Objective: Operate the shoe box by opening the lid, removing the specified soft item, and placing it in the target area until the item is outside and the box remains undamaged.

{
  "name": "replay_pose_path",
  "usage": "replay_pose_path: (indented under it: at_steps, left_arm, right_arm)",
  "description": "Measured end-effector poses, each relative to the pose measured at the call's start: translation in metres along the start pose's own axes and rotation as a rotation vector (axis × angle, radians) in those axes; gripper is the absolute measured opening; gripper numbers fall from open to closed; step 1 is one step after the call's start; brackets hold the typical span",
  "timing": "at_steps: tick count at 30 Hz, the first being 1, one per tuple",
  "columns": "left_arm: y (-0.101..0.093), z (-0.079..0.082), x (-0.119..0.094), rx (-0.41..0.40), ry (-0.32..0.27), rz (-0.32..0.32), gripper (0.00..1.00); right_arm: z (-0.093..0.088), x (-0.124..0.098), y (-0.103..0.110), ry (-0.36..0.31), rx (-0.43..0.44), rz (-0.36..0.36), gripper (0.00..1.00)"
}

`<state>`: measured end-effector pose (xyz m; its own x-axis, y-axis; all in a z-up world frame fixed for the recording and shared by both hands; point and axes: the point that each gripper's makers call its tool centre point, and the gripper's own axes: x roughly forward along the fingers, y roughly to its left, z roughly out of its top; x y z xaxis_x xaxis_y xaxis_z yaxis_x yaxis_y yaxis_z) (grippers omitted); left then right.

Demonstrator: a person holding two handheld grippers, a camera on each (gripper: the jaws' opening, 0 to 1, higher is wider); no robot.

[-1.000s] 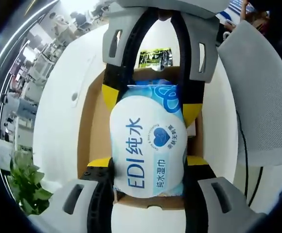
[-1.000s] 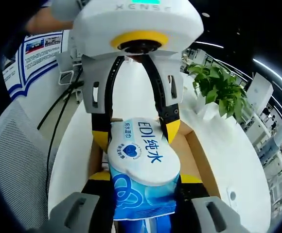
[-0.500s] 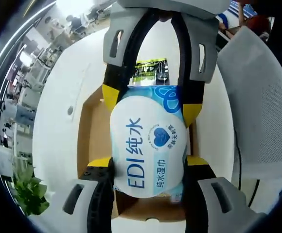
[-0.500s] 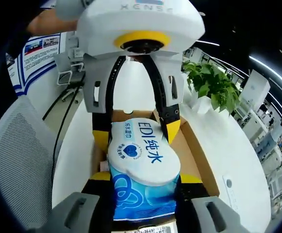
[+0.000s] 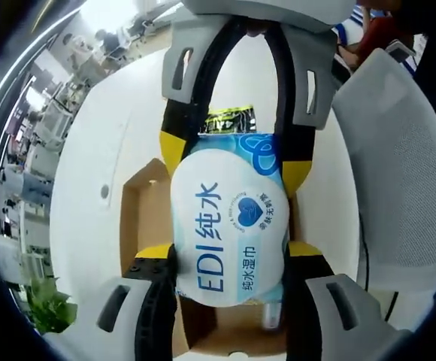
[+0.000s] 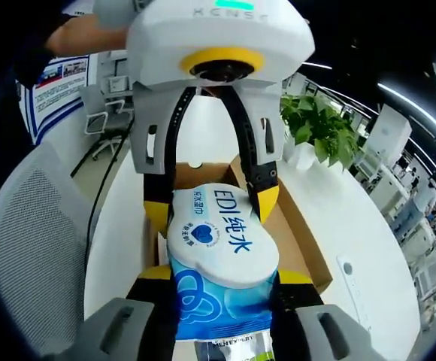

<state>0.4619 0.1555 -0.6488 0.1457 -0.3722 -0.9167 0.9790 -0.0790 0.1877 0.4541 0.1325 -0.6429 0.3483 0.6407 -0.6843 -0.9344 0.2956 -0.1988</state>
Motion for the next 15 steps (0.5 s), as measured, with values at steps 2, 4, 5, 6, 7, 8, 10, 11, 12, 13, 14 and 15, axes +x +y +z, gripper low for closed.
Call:
replay_pose_path:
  at_steps: [2,4,5,6,7,8,10,11,12,13,14,15]
  left_arm:
    - [0.000,0.007,0.002,0.006,-0.003,-0.003,0.55]
    - [-0.001,0.013,0.003,0.013,-0.007,-0.006,0.55]
    - [-0.001,0.016,0.004,0.016,-0.008,-0.008,0.55]
    - [-0.002,0.018,0.004,0.017,-0.009,-0.010,0.55]
    - [-0.002,0.022,0.005,0.022,-0.011,-0.011,0.55]
    - [-0.002,0.025,0.006,0.024,-0.012,-0.011,0.55]
    - [-0.002,0.033,0.007,0.030,-0.018,-0.017,0.55]
    - [-0.002,0.035,0.008,0.032,-0.020,-0.017,0.55]
    - [-0.002,0.038,0.009,0.035,-0.020,-0.017,0.55]
    - [-0.002,0.041,0.010,0.038,-0.021,-0.018,0.55]
    - [-0.002,0.043,0.010,0.039,-0.021,-0.019,0.55]
    - [-0.002,0.046,0.011,0.043,-0.021,-0.020,0.55]
  right_arm:
    - [-0.004,-0.004,-0.001,-0.001,0.005,-0.004,0.44]
    - [-0.008,-0.009,-0.001,0.000,0.010,-0.010,0.44]
    - [-0.009,-0.011,-0.001,0.000,0.011,-0.012,0.44]
    - [-0.011,-0.013,-0.002,0.000,0.013,-0.013,0.44]
    - [-0.014,-0.017,-0.002,0.000,0.014,-0.018,0.44]
    - [-0.015,-0.019,-0.003,-0.001,0.017,-0.021,0.44]
    - [-0.019,-0.025,-0.004,-0.005,0.025,-0.022,0.44]
    - [-0.021,-0.027,-0.004,-0.004,0.024,-0.025,0.44]
    - [-0.022,-0.029,-0.005,-0.002,0.025,-0.028,0.44]
    - [-0.025,-0.032,-0.006,-0.001,0.026,-0.031,0.44]
    - [-0.026,-0.033,-0.006,-0.002,0.028,-0.032,0.44]
    - [-0.028,-0.036,-0.007,-0.003,0.031,-0.035,0.44]
